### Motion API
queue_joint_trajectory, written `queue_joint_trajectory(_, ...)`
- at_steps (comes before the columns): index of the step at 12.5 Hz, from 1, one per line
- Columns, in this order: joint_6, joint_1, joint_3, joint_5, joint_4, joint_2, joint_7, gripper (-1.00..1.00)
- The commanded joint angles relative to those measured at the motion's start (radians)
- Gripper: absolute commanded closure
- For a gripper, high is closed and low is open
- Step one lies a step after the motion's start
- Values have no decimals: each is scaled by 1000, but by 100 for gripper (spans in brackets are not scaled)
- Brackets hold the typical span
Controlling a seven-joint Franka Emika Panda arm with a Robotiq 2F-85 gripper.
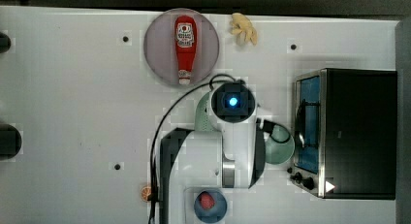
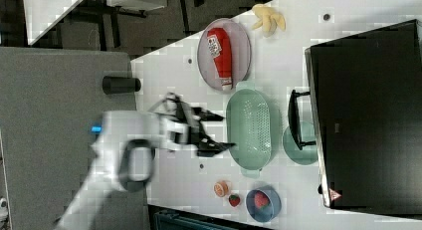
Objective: Drag strainer left to right.
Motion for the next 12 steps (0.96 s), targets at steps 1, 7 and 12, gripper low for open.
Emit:
queue_joint_trajectory(1, -202, -19, 9, 62, 111, -136, -124, -100)
queue_joint_trajectory(7, -580, -19, 14, 102, 326, -275, -231, -100)
queue_joint_trajectory(12, -596, -19, 14, 102, 337, -272, -233, -100)
